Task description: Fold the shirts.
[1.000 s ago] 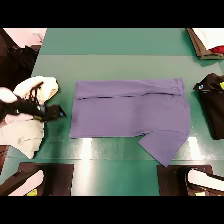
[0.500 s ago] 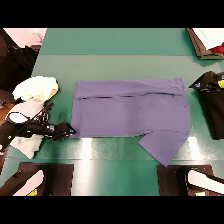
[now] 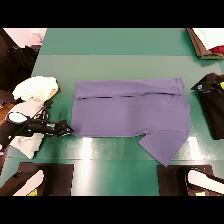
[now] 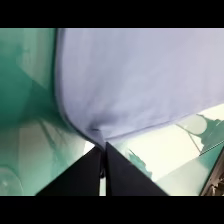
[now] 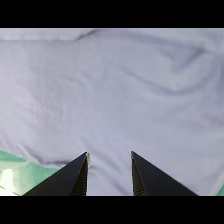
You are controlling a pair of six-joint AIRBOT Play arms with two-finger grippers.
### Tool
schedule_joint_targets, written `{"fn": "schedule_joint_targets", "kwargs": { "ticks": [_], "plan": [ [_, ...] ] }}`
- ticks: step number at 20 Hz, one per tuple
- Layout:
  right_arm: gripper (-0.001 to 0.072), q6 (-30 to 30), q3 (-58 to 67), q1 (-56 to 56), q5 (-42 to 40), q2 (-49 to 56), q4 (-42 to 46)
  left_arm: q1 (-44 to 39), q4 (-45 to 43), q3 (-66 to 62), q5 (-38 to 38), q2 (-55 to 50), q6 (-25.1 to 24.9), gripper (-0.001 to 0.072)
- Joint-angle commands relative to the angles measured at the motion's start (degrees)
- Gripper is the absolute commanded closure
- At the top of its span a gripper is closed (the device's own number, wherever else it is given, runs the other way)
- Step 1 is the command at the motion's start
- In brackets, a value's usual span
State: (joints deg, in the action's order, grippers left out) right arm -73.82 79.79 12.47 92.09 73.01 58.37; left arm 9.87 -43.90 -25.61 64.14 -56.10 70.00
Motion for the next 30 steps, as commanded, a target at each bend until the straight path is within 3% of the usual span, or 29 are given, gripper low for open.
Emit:
{"fn": "schedule_joint_targets", "kwargs": {
  "ticks": [1, 5, 7, 11, 18, 20, 24, 27, 30],
  "plan": [
    [0.0409, 0.0, -7.4, 4.2, 0.2, -3.3, 0.4, 0.0, 0.2, -4.9, 1.6, 0.0, -0.2, 0.0687],
    [0.0374, -0.7, -26.7, 12.6, -2.3, -11.2, 10.5, 0.0, 0.2, -11.6, 2.6, 0.0, -0.2, 0.0686],
    [0.0218, -0.8, -34.9, 17.1, -2.2, -13.2, 12.6, 0.0, 0.2, -12.3, 2.2, 0.0, -0.2, 0.0686],
    [0.0273, -0.8, -46.1, 22.2, -2.3, -13.5, 11.8, 0.0, 0.2, -12.3, 2.2, 0.0, -1.2, 0.0686],
    [0.0284, -0.8, -53.9, 21.9, -8.9, -13.5, 7.4, 0.0, 0.2, -12.3, 2.1, 0.0, -1.4, 0.0685],
    [0.0402, -0.8, -53.4, 19.3, -10.5, -13.5, 7.2, 0.0, 0.2, -12.3, 2.0, 0.0, -1.4, 0.0685],
    [0.0407, -3.3, -51.0, 11.1, -14.2, -13.5, 7.3, 0.0, 0.2, -12.3, 2.0, 0.0, -1.4, 0.0685],
    [0.0676, -3.2, -48.6, 6.8, -13.8, -13.5, 7.8, 0.0, 0.1, -12.3, 2.4, 0.0, -1.5, 0.0686],
    [0.0697, -3.2, -45.0, 4.5, -9.4, -14.0, 8.1, 0.0, -3.3, -12.9, 4.4, 0.0, -1.5, 0.0687]
  ]
}}
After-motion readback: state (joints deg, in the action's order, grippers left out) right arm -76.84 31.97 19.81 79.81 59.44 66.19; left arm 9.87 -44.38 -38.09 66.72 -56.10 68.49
